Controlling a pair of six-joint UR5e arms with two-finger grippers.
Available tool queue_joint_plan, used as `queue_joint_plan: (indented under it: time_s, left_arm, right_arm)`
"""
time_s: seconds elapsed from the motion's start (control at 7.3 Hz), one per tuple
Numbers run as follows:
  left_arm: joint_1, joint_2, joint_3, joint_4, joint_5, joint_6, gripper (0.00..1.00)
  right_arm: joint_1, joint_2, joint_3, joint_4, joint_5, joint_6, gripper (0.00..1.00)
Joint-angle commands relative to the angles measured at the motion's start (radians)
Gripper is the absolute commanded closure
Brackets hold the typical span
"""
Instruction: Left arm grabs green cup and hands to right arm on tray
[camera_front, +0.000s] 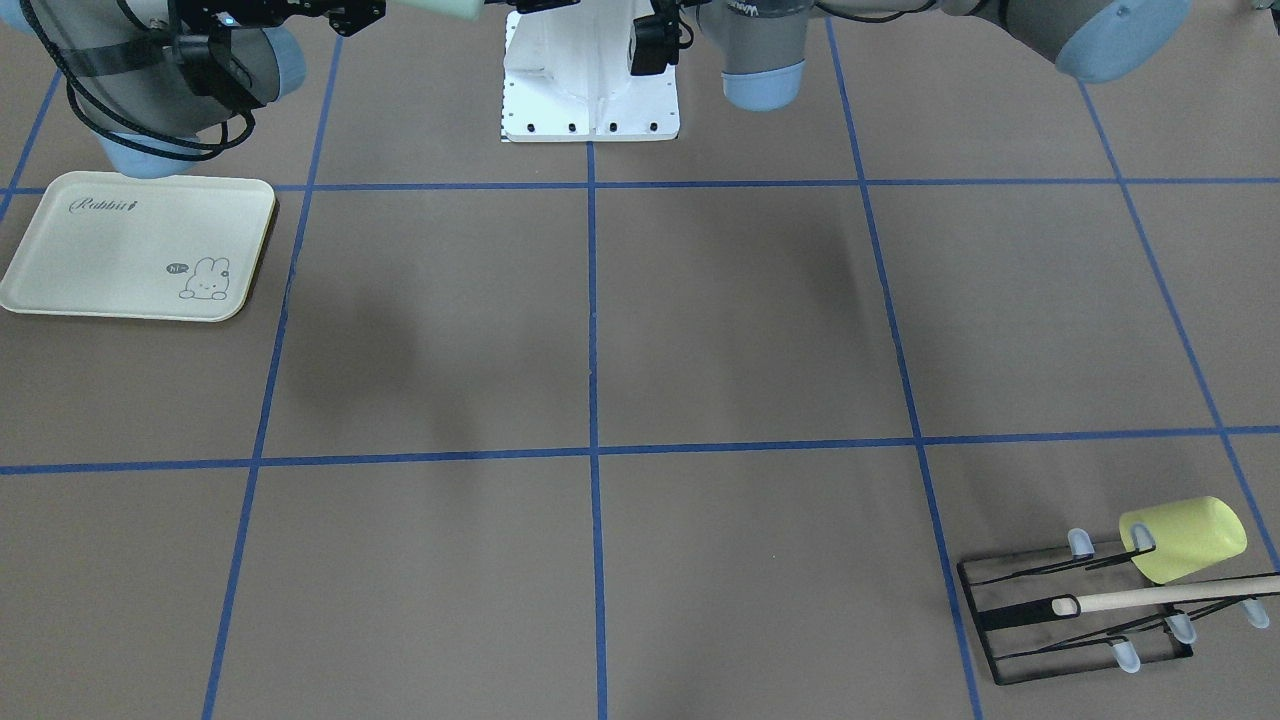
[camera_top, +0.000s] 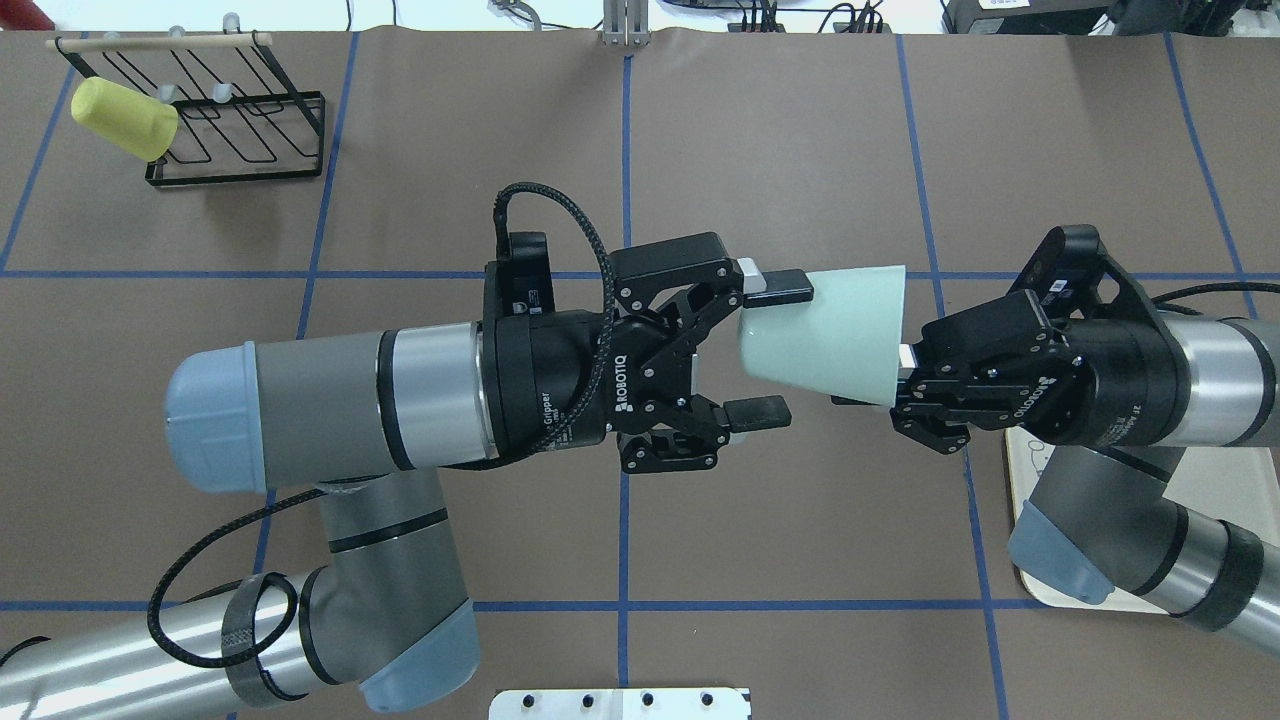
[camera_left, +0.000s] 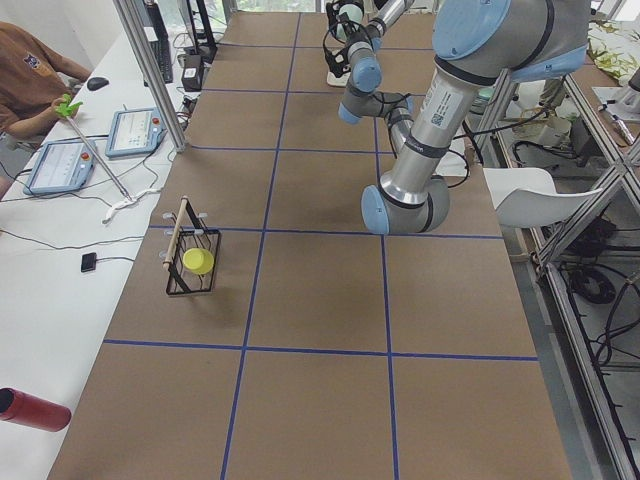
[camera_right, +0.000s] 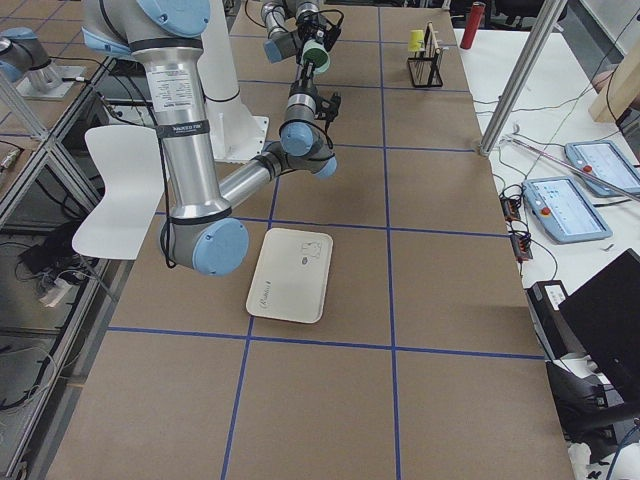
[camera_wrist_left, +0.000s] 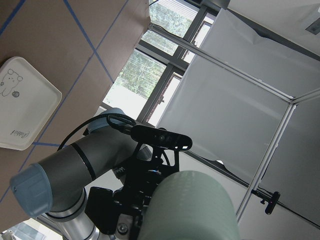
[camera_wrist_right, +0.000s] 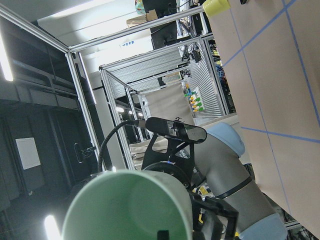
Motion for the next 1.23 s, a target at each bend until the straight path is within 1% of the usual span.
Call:
queue_joint_plan:
  time_s: [0.0, 0.14, 0.27, 0.41, 0.55, 0.68, 0.82, 0.96, 1.1]
  left_arm:
    - [-0.02, 0.024, -0.009, -0.001, -0.001, 0.004, 0.0]
    - [-0.038, 0.043, -0.014, -0.004, -0.006, 0.004, 0.0]
    - [-0.067, 0.06, -0.02, -0.002, -0.011, 0.002, 0.0]
    - [-0.101, 0.108, -0.039, -0.004, -0.012, 0.004, 0.0]
    - [-0.138, 0.136, -0.048, -0.001, -0.038, 0.004, 0.0]
    - [-0.182, 0.139, -0.042, 0.01, -0.063, 0.004, 0.0]
    - [-0.207, 0.144, -0.039, 0.036, -0.063, 0.004, 0.0]
    - [-0.225, 0.143, -0.037, 0.068, -0.063, 0.004, 0.0]
    - [-0.239, 0.144, -0.037, 0.13, -0.072, 0.045, 0.0]
  right_arm:
    - [0.007, -0.008, 0.002, 0.003, -0.007, 0.002, 1.0]
    - [0.009, -0.027, 0.0, 0.003, -0.022, 0.0, 1.0]
    - [0.035, -0.056, -0.006, 0.003, -0.024, -0.009, 1.0]
    - [0.064, -0.086, -0.009, -0.004, -0.021, -0.014, 1.0]
    - [0.091, -0.129, -0.023, -0.008, -0.01, -0.037, 1.0]
    - [0.119, -0.154, -0.074, -0.011, 0.017, -0.098, 1.0]
    - [0.177, -0.157, -0.145, -0.028, 0.089, -0.16, 1.0]
    - [0.254, -0.15, -0.193, -0.086, 0.205, -0.243, 1.0]
    - [0.311, -0.15, -0.199, -0.194, 0.293, -0.35, 1.0]
